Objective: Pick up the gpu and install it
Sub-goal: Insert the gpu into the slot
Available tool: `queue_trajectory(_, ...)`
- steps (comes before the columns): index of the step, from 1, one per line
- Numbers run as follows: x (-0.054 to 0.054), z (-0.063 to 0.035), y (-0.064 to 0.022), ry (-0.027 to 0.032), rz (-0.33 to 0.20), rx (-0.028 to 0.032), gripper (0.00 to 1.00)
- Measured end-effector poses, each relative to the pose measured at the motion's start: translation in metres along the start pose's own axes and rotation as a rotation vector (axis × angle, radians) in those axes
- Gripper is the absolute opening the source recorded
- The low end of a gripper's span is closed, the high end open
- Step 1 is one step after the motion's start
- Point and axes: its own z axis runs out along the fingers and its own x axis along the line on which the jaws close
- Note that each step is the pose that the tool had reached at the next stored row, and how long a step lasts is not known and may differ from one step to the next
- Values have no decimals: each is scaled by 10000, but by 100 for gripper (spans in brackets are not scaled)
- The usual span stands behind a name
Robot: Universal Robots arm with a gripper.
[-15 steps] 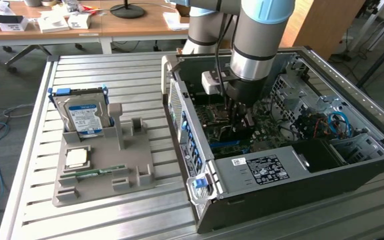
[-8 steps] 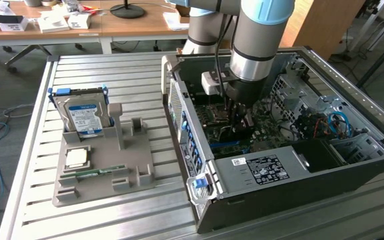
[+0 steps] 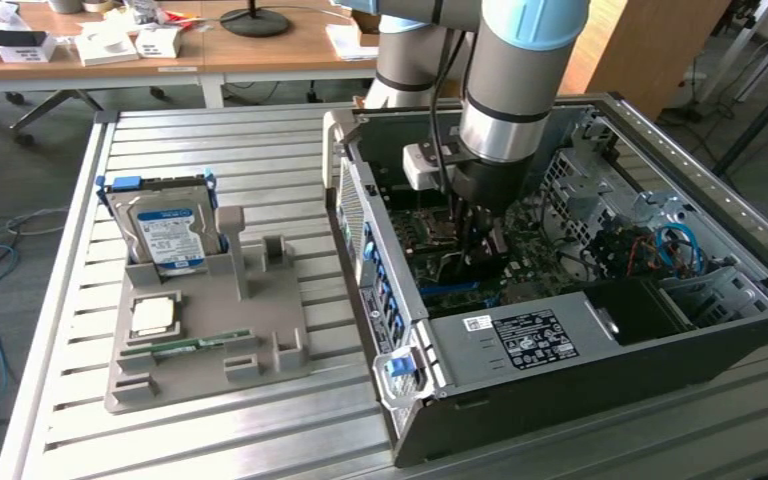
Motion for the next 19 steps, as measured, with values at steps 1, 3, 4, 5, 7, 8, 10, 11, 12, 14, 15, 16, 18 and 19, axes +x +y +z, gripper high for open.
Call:
queue_trajectory(1,0,0,0,1,0,0,26)
queue_trajectory(3,0,0,0,1,0,0,26)
queue_trajectory(4,0,4,0,0,0,0,26)
queue_trajectory(5,0,8,0,-2,0,1,26)
queue_trajectory(7,0,8,1,2,0,-1,26)
queue_trajectory(8,0,8,1,3,0,-1,26)
queue_trajectory(10,0,16,1,-2,0,1,26)
queue_trajectory(11,0,19,1,-2,0,0,26)
queue_trajectory(12,0,19,1,-1,0,0,26)
queue_trajectory(14,0,19,1,1,0,0,26)
queue_trajectory(15,0,19,1,1,-1,0,26)
queue_trajectory(16,0,19,1,0,0,0,26)
queue_trajectory(18,0,19,1,1,0,0,26)
queue_trajectory(19,0,19,1,0,0,0,26)
